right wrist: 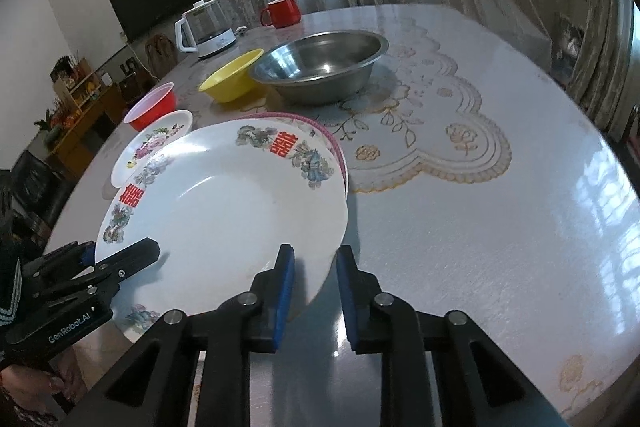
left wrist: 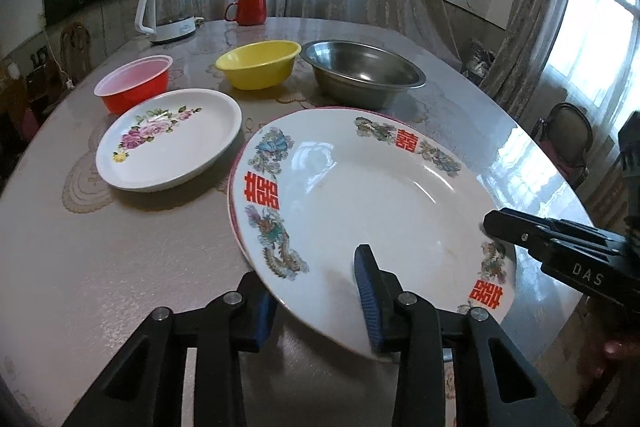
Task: Organize plates and bowls
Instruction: 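Lower the red-printed plate onto the pink-rimmed plate and open the left gripper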
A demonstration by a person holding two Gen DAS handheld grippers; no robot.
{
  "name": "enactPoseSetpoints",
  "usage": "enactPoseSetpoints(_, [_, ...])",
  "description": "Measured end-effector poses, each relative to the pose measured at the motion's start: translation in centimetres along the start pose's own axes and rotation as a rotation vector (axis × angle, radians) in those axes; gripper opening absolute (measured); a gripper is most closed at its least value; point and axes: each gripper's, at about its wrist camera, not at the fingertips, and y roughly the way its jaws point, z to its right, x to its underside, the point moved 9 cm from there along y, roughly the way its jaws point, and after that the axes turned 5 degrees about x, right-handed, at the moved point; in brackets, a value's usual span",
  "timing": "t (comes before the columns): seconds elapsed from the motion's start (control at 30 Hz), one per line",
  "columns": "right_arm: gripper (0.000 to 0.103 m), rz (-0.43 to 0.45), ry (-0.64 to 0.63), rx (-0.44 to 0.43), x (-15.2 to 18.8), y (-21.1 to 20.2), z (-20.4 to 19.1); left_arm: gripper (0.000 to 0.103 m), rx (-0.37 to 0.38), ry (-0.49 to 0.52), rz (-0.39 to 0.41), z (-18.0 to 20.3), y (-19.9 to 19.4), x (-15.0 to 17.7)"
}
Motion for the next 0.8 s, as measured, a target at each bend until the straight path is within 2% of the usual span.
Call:
enactPoseSetpoints(0.13, [0.021,-0.001,-0.002,-0.013,0.4,-0.4,-0.3,0.035,-0.005,0.001,0.001,-0.1,-0.2,-0.1])
enactPoseSetpoints(0.27, [0.021,-0.017,0.017,-0.033,0.7,-0.6,-0.4,0.035,-0.047,0.016,-0.014,-0.5,0.6,-0.7])
enactPoseSetpoints(0.33, [0.021,-0.016,0.030,-0.035,0.6,-0.5,-0.4,0.035,-0.030,-0.006,-0.034,-0.9,1.5,-1.0])
enactPoseSetpoints(0.57, [0.021,-0.004,0.057,-0.037,0.0,-0.2,-0.3,0.042,-0.098,0.056,-0.058,-1.3,3.1,-2.0])
enactPoseSetpoints(0.8, [0.022,-0.004,0.073,-0.034,-0.2,0.2,-0.1,0.042,-0.070,0.057,-0.072,-1.2,1.7,-1.7])
